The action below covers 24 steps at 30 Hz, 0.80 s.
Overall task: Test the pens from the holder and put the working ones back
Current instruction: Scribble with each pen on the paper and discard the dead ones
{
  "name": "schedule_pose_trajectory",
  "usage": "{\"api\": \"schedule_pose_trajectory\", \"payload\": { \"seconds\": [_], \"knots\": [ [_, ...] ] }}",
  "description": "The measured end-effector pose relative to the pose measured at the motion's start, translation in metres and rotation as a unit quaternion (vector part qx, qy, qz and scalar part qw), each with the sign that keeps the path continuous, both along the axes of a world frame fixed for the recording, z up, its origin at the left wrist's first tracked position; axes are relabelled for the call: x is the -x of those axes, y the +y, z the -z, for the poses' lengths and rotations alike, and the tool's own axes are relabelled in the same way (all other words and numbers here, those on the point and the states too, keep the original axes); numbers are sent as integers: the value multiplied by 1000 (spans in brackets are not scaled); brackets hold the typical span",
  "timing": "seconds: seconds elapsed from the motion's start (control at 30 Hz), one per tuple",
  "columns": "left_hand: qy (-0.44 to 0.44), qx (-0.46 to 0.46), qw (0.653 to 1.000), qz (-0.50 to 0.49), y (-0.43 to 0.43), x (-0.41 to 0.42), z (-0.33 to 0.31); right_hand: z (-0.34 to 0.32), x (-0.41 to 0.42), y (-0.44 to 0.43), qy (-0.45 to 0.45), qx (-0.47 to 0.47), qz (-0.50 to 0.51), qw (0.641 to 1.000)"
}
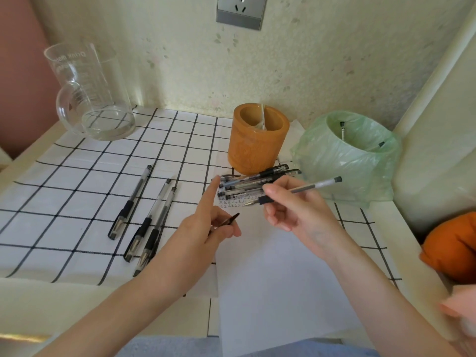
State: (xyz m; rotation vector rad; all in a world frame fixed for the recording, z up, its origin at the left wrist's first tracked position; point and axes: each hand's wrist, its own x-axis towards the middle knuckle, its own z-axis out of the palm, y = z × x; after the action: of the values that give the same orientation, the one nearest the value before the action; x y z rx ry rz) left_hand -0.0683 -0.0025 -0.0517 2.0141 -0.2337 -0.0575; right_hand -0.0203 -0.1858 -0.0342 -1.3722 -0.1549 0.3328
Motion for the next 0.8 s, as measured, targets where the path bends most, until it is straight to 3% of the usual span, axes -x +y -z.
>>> {"api": "schedule_pose_trajectory", "payload": {
  "seconds": [0.17, 0.37, 0.6, 0.8],
  "knots": [
    [-16, 10, 1000, 2, 0, 0, -1, 0, 4, 6, -14, 55, -1, 998],
    [-33, 9, 999, 3, -2, 2, 0, -1, 2, 4, -25, 56, 16, 998],
    [-44, -16, 999, 15, -3, 3, 0, 0, 7, 8, -34, 96, -47, 994],
    [0, -66, 998, 2, 0, 4, -4, -1, 9, 7, -34, 53, -44, 997]
  ]
}}
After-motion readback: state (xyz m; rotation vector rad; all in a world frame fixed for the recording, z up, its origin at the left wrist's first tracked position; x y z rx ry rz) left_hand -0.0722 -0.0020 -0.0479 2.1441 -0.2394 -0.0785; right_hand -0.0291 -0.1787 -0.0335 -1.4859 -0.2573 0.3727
